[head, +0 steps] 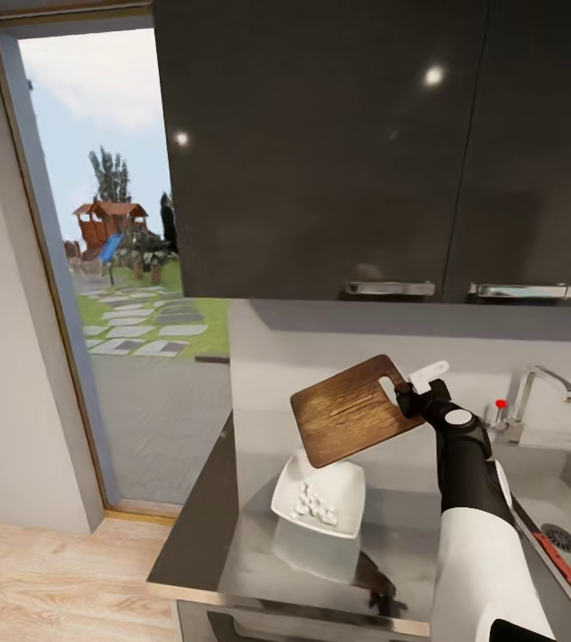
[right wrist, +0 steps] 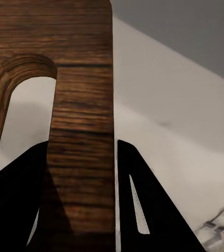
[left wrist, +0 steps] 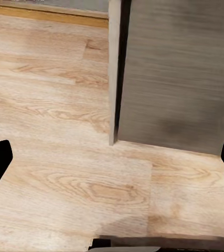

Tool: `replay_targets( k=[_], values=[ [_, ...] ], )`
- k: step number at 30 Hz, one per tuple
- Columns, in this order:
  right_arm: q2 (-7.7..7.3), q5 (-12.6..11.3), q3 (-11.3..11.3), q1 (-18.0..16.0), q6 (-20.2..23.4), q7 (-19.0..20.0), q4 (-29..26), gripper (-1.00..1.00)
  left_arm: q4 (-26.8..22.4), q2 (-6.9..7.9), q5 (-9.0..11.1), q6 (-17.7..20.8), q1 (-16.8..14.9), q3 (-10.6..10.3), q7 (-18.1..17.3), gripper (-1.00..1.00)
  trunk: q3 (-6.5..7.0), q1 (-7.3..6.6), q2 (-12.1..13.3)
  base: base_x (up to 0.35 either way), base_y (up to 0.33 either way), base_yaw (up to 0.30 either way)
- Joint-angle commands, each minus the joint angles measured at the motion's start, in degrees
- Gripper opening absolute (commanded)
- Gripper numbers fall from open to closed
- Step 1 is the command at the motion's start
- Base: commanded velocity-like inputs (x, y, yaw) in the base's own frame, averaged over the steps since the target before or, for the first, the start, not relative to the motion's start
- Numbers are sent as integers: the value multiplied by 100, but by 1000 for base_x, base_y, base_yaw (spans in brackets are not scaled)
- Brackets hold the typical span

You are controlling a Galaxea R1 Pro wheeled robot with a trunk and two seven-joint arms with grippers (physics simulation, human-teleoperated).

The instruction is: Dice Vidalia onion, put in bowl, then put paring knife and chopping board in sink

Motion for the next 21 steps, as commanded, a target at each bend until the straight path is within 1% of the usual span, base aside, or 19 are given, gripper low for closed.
replay_targets(
  k=[1, 3, 4, 5, 6, 8, 9, 10, 13, 14, 18, 21],
  values=[
    [6, 11, -15, -3, 23, 48, -23, -100, -5, 3, 35, -9, 3, -17, 21, 100, 8, 3, -3, 0, -123, 0],
    [6, -48, -22, -3, 46, 102, -61, -100, -5, 3, 36, -9, 3, -18, 22, 100, 24, 3, -3, 0, -64, 0],
    [6, -143, -28, -3, 53, 161, -83, -100, -8, 3, 34, -9, 2, -18, 20, 100, 28, 3, -3, 0, -32, 0],
    [6, -325, -38, -3, 61, 264, -116, -100, -8, 3, 35, -9, 3, -17, 20, 100, 31, 3, -3, 0, -21, 0],
    [6, -595, -47, -3, 74, 410, -155, -100, -10, 3, 34, -9, 2, -18, 19, 100, 33, 3, -3, 0, -13, 0],
    [6, -1244, -66, -3, 147, 729, -208, -100, -10, 3, 34, -9, 4, -19, 20, 100, 35, 3, -3, -3, -7, 0],
    [6, -1509, -75, -3, 213, 828, -226, -100, -8, 3, 34, -9, 6, -21, 21, 100, 35, 3, -3, -34, -3, 0],
    [6, -1683, -82, -3, 289, 892, -238, -100, -7, 3, 33, -9, 6, -22, 20, 100, 36, 3, -3, -60, -2, 0],
    [6, -1912, -91, -3, 424, 970, -252, -100, -5, 3, 36, -9, 4, -24, 20, 100, 36, 3, -3, -84, -1, 0],
    [6, -1943, -94, -3, 443, 981, -254, -100, -5, 3, 34, -9, 4, -25, 21, 100, 36, 3, -3, -103, -5, 0],
    [6, -1985, -139, -3, 522, 992, -257, -100, -5, 3, 32, -9, 2, -25, 21, 100, 36, 3, -3, -122, -60, 0],
    [6, -1991, -312, -3, 657, 988, -258, -100, 0, 3, 32, -9, 1, -25, 23, 100, 36, 3, -3, -144, -131, 0]
  ],
)
